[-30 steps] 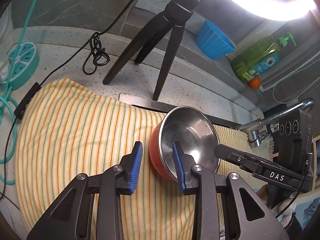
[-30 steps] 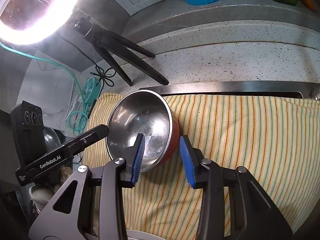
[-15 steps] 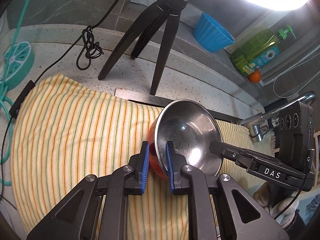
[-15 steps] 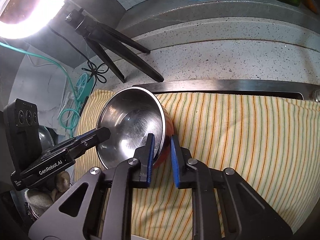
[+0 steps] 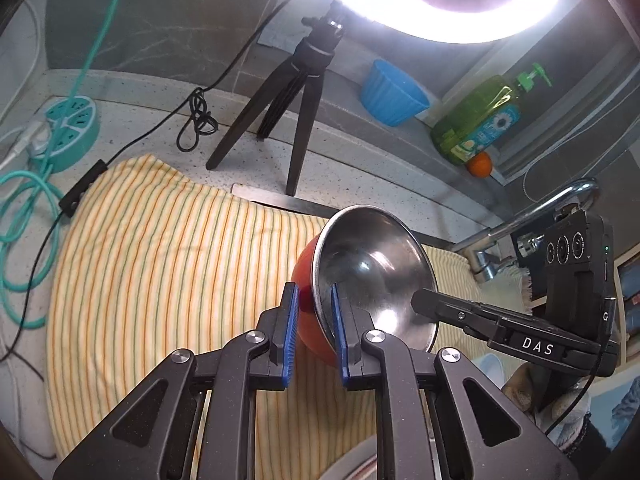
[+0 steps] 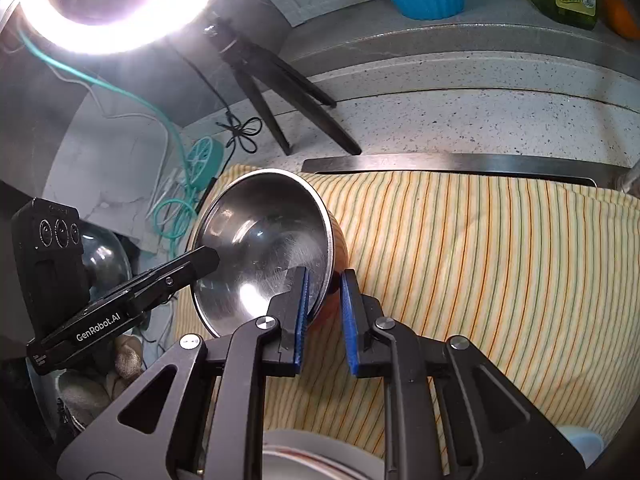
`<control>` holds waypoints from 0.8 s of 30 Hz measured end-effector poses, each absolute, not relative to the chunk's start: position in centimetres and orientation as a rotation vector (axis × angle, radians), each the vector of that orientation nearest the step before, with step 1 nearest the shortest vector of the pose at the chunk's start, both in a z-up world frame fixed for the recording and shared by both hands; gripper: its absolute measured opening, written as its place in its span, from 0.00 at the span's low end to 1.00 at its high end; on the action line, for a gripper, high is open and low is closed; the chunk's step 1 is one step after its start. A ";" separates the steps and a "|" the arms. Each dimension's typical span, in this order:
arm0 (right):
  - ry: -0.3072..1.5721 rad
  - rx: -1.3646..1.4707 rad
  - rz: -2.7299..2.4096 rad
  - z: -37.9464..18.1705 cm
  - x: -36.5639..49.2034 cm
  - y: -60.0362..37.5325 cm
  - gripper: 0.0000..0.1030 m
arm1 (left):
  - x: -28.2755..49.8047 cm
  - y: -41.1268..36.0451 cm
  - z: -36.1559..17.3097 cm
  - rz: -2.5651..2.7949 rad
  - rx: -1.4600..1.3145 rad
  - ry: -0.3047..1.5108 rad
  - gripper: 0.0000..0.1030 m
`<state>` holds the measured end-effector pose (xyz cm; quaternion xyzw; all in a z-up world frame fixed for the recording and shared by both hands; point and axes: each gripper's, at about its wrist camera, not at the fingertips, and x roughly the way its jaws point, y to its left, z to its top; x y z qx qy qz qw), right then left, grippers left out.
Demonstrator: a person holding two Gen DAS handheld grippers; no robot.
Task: Organize plates and bowls
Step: 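Close both grippers on the red bowl rim and lift it, then lower the red bowl into the large steel bowl and open both grippers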
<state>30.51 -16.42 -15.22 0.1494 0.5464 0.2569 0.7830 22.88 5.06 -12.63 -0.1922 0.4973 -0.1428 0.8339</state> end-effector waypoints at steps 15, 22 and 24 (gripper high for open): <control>1.140 0.271 0.682 -11.2 22.1 -16.5 0.16 | 13.7 5.9 -9.1 -0.261 -0.456 0.951 0.14; 1.148 0.236 0.749 -10.6 18.6 -15.5 0.16 | 9.5 7.2 -8.4 -0.233 -0.482 0.901 0.14; 1.153 0.222 0.771 -10.5 17.5 -14.9 0.16 | 8.3 7.6 -8.4 -0.210 -0.479 0.895 0.14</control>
